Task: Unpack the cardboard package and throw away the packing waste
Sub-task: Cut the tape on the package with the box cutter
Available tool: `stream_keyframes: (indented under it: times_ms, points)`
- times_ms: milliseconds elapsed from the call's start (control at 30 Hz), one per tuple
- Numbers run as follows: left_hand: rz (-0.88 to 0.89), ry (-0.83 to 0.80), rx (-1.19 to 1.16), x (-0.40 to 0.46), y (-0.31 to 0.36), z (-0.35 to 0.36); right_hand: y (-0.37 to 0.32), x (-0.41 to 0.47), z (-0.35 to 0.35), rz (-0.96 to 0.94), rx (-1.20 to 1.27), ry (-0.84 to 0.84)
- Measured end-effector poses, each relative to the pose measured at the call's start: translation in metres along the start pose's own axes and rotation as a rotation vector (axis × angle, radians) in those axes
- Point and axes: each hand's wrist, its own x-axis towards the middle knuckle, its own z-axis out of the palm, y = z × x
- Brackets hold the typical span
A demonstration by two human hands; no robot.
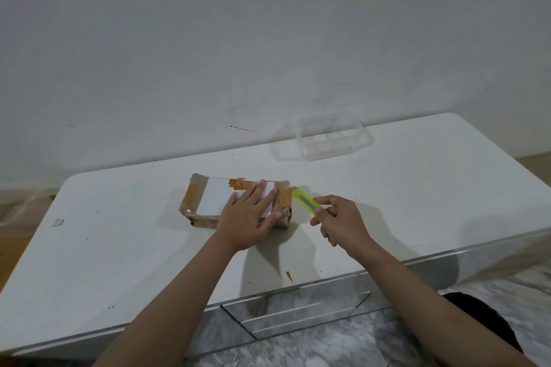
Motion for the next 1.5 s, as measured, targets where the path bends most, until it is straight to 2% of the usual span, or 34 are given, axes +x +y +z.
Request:
stream_keyframes:
  times_ms: [767, 1500]
  points:
    - [0.0, -0.03, 0.009, 0.002, 0.0, -0.001, 0.01, -0.021, 0.006, -0.01, -0.06, 0.005]
    - [-0.002, -0.05, -0.004, 0.001, 0.002, -0.002, 0.014, -0.04, 0.01, -0.014, 0.016, -0.005]
